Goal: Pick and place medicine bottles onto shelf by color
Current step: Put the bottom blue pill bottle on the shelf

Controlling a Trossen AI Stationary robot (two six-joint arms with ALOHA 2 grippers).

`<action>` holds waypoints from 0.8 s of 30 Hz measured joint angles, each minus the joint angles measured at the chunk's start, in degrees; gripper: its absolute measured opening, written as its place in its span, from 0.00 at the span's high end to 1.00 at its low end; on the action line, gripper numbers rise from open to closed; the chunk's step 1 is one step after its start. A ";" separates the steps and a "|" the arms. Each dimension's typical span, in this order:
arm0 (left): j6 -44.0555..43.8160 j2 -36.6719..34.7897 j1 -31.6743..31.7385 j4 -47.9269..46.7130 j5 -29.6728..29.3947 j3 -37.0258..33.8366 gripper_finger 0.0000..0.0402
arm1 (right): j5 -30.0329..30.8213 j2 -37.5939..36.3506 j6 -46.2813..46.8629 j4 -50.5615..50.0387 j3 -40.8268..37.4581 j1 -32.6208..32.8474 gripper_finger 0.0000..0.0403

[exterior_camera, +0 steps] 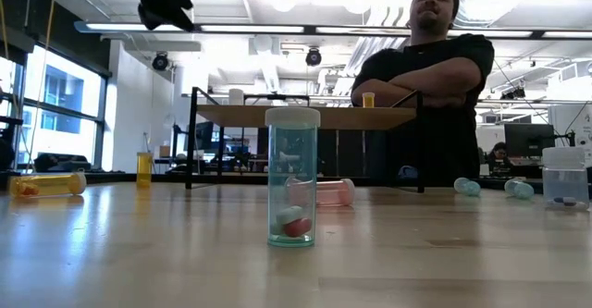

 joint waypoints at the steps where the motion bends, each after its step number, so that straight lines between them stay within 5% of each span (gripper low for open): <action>1: -0.23 -0.21 -1.15 0.89 0.02 -0.48 0.46 | 0.20 0.08 1.02 0.02 0.00 0.56 0.56; 9: -1.46 -0.39 -8.21 5.04 -0.21 -1.97 0.46 | 0.42 1.11 2.97 0.31 0.00 3.95 0.48; 24: -11.22 -0.17 -12.62 2.40 -4.78 -1.99 0.46 | -5.66 7.91 -19.09 -0.42 -0.02 9.47 0.45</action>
